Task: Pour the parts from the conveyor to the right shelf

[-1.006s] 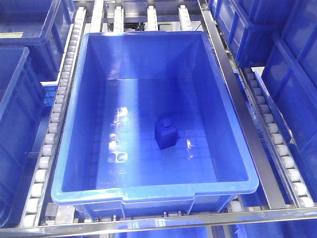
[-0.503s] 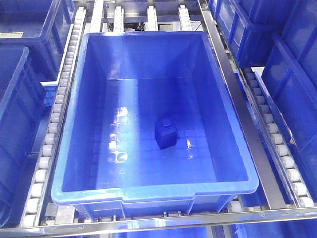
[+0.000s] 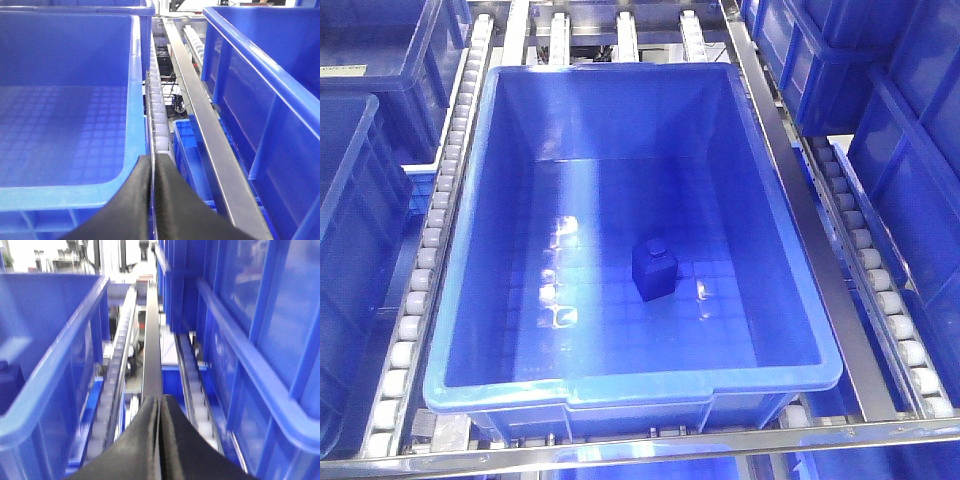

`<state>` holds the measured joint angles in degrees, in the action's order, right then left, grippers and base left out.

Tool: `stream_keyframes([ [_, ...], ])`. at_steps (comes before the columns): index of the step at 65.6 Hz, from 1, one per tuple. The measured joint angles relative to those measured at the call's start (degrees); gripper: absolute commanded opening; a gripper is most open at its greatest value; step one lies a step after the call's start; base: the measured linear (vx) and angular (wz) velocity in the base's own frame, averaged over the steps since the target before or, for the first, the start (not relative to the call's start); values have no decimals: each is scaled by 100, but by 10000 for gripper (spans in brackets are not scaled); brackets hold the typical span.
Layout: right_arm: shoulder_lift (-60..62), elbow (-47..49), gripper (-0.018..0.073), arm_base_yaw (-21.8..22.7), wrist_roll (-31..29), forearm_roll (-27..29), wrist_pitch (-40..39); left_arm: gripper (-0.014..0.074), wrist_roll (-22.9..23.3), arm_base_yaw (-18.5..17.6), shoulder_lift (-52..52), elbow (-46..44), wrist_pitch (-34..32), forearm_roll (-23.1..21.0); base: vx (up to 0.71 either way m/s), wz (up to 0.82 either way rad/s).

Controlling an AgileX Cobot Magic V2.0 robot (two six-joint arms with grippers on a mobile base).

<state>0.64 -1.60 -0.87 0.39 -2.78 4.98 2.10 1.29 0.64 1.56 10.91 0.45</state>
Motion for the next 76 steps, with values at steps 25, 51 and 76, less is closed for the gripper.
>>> stream_keyframes([
  [25, 0, 0, -5, 0, -5, 75, -20, -6, 0, 0, 0, 0, 0, 0, 0, 0],
  [51, 0, 0, -5, 0, -5, 91, -10, -6, 0, 0, 0, 0, 0, 0, 0, 0],
  [76, 0, 0, -5, 0, -5, 91, -10, -6, 0, 0, 0, 0, 0, 0, 0, 0],
])
